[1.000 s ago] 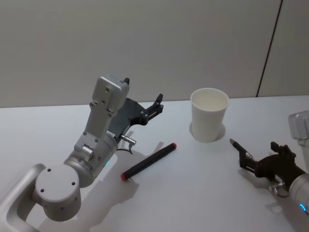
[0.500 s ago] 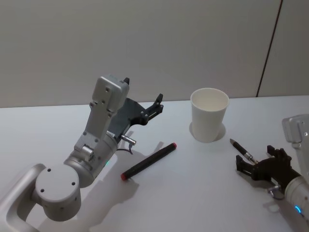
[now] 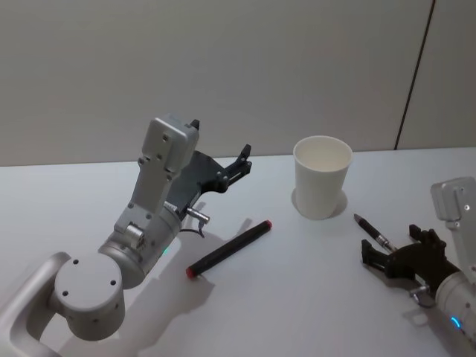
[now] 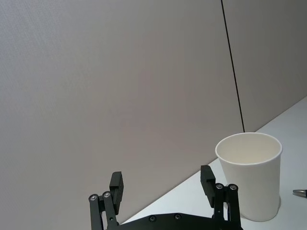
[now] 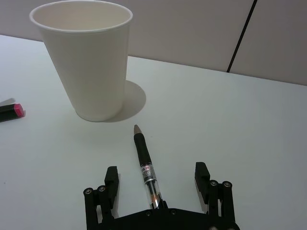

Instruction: Place the pen into the pen holder.

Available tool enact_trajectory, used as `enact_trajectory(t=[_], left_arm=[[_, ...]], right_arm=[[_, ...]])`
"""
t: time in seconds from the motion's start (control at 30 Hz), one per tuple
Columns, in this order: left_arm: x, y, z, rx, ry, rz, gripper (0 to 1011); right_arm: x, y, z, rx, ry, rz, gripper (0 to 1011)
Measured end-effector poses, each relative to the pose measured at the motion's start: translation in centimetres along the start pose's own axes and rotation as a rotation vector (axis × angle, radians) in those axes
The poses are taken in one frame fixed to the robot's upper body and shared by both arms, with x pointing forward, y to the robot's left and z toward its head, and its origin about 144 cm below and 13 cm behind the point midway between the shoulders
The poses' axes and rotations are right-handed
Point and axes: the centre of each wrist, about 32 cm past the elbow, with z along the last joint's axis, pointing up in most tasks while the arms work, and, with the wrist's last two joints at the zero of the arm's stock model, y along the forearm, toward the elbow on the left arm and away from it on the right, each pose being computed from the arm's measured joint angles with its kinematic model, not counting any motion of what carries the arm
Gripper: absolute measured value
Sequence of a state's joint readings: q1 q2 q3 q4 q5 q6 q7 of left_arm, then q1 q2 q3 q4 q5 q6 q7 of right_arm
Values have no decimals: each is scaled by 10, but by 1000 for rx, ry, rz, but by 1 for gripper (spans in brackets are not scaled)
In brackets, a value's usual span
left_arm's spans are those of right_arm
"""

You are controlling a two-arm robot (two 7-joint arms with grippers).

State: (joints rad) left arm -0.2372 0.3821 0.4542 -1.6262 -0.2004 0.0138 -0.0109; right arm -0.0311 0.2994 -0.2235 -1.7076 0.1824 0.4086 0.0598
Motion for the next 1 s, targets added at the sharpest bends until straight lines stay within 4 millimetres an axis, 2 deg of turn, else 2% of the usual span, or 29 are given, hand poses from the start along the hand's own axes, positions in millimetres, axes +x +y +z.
enact_trajectory(t=[0.1, 0.4, 1.0], left_arm=[[0, 0, 0, 0, 0, 0, 1001], [0, 0, 0, 0, 0, 0, 1001], [0, 0, 0, 0, 0, 0, 1001]], right_arm=[[0, 0, 0, 0, 0, 1, 999], [-1, 1, -1, -2, 0, 3, 815], [-1, 2, -1, 2, -2, 6, 700]])
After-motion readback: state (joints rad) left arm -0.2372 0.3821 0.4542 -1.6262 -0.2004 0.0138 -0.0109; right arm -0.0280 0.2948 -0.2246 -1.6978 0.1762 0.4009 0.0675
